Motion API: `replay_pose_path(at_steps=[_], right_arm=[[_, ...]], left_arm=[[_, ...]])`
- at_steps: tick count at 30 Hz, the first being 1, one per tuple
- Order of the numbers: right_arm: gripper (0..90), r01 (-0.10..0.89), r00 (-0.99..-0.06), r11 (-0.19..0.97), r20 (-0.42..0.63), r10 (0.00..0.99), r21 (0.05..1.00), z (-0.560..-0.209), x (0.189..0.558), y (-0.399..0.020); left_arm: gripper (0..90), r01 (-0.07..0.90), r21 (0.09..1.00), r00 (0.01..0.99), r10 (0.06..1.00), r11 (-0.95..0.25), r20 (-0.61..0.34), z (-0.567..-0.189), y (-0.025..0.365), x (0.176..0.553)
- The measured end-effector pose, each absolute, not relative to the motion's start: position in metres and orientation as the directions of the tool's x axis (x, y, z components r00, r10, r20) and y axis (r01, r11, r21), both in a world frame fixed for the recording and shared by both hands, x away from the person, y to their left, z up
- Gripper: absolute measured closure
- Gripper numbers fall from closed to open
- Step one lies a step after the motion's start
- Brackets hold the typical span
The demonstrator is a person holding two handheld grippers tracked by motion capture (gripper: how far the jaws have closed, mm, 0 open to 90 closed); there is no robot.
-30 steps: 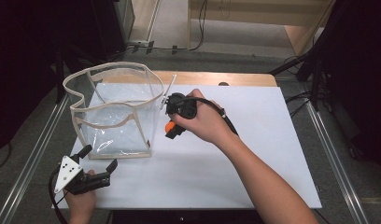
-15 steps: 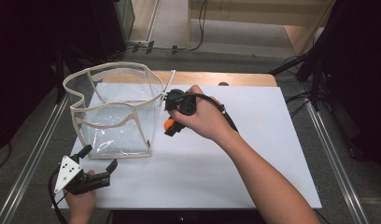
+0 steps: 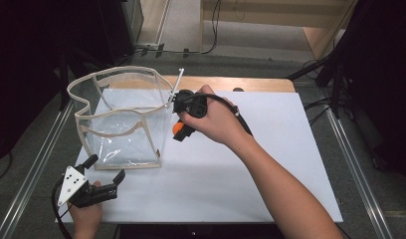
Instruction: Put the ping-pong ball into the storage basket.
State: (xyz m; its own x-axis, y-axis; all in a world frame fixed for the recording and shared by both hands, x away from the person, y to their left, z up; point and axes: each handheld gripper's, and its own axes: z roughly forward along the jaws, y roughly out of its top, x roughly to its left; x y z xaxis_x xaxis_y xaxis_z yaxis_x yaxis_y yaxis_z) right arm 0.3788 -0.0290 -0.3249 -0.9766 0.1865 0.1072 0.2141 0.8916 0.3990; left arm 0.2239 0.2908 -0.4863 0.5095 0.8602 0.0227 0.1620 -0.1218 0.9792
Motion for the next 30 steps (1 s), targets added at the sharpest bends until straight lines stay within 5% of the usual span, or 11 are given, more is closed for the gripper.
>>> replay_pose_path(at_steps=[30], right_arm=[[47.9, 0.205, -0.979, 0.891, 0.092, 0.184, 0.404, -0.299, 0.390, -0.024]], left_arm=[[0.0, 0.162, 0.980, 0.510, 0.860, -0.119, 0.020, -0.486, 0.291, 0.224]])
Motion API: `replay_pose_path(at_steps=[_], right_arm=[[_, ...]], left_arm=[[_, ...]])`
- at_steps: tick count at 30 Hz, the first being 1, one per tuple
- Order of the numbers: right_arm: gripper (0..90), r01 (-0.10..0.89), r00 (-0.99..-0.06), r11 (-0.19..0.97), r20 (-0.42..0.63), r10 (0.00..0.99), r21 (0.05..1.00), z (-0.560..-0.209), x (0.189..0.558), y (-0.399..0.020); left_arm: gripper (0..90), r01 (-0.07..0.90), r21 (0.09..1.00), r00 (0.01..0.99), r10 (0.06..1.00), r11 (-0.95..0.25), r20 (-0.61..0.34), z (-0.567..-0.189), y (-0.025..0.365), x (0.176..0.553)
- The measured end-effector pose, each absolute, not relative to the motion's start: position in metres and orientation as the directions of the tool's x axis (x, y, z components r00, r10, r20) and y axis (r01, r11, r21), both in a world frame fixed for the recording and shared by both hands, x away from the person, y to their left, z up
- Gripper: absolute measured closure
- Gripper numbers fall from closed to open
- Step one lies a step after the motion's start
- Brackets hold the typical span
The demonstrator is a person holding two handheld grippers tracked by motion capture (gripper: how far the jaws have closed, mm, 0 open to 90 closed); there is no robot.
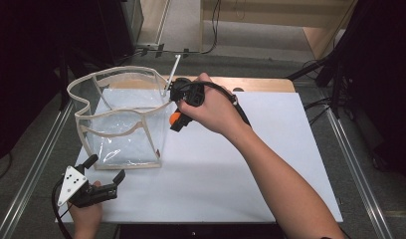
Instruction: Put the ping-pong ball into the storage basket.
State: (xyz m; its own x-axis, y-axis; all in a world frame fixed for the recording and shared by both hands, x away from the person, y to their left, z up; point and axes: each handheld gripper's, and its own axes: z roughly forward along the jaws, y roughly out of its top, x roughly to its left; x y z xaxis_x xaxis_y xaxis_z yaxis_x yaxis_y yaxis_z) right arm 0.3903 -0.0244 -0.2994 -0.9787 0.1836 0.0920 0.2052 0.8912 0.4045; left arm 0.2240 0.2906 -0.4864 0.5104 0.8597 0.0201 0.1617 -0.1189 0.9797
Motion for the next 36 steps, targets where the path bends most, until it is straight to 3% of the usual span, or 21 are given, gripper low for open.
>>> replay_pose_path(at_steps=[36], right_arm=[[48.0, 0.193, -0.981, 0.891, 0.081, 0.175, 0.410, -0.274, 0.403, -0.011]], left_arm=[[0.0, 0.161, 0.980, 0.512, 0.859, -0.118, 0.019, -0.486, 0.291, 0.224]])
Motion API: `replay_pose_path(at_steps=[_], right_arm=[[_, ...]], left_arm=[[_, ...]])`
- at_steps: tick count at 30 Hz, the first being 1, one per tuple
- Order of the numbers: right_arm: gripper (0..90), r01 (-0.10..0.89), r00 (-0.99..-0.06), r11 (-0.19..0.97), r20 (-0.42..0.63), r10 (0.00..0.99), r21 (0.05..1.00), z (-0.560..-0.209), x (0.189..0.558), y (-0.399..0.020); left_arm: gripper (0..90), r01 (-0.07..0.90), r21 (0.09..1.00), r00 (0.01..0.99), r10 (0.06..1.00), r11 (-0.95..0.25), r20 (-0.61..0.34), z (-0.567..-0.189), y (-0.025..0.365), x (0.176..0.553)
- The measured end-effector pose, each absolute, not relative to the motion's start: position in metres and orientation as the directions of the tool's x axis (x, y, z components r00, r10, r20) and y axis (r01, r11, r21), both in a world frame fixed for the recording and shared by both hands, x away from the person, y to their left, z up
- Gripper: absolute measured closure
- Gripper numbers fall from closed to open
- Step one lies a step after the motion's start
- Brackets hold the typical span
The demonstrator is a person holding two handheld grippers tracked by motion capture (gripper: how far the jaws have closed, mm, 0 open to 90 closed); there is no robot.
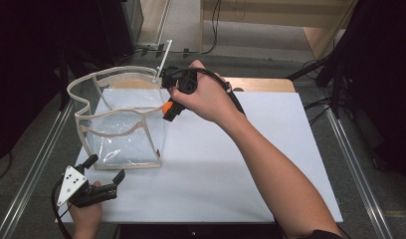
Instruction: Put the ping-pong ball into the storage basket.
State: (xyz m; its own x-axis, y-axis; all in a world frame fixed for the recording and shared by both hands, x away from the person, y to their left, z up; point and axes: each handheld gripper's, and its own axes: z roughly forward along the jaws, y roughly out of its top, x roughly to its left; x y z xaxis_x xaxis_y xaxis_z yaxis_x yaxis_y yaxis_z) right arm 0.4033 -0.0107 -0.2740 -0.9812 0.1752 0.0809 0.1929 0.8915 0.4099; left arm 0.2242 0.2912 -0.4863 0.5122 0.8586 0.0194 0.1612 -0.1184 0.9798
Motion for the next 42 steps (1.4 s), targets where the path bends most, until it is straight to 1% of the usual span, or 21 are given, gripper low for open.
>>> replay_pose_path(at_steps=[25, 27, 42], right_arm=[[48.0, 0.194, -0.981, 0.894, 0.079, 0.177, 0.405, -0.267, 0.412, -0.001], [47.9, 0.186, -0.982, 0.891, 0.075, 0.170, 0.415, -0.267, 0.414, 0.000], [48.0, 0.202, -0.979, 0.890, 0.081, 0.185, 0.408, -0.267, 0.423, 0.008]], left_arm=[[0.0, 0.163, 0.979, 0.513, 0.858, -0.119, 0.019, -0.486, 0.292, 0.224], [0.0, 0.163, 0.979, 0.513, 0.858, -0.119, 0.019, -0.486, 0.292, 0.224], [0.0, 0.162, 0.980, 0.513, 0.858, -0.117, 0.018, -0.486, 0.292, 0.224]])
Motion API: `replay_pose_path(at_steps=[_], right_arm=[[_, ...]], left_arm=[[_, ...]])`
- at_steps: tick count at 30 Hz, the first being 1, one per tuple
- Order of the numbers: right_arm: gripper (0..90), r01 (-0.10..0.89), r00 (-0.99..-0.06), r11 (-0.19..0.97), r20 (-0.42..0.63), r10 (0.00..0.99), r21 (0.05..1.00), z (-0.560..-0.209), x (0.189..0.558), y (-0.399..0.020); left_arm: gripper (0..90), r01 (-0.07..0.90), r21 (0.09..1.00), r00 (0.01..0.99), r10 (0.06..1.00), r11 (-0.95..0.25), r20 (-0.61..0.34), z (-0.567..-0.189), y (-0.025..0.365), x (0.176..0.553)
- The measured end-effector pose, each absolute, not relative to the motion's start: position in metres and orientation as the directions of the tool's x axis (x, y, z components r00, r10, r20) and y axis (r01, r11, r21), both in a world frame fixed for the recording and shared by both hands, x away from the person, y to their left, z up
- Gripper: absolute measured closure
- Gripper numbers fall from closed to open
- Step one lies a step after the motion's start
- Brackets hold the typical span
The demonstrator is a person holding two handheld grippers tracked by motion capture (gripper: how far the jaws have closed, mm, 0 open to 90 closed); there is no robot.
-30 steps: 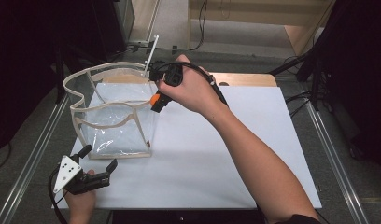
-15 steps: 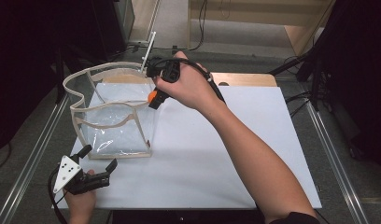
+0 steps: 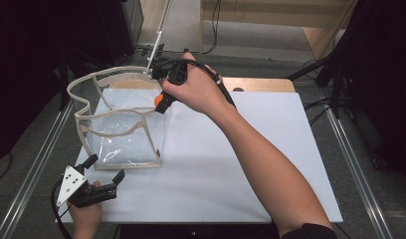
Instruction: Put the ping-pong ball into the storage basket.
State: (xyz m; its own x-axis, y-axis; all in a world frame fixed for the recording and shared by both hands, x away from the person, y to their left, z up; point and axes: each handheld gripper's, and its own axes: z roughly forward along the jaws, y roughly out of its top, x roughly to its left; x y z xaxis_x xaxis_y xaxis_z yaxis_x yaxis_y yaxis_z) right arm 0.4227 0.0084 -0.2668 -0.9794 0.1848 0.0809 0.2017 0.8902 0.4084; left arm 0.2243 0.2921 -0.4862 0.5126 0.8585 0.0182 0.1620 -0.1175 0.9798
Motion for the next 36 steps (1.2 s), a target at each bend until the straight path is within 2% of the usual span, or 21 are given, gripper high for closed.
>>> replay_pose_path(at_steps=[36], right_arm=[[47.9, 0.296, -0.954, 0.866, 0.087, 0.286, 0.403, -0.271, 0.464, 0.005]], left_arm=[[0.0, 0.162, 0.980, 0.515, 0.857, -0.119, 0.019, -0.486, 0.291, 0.224]])
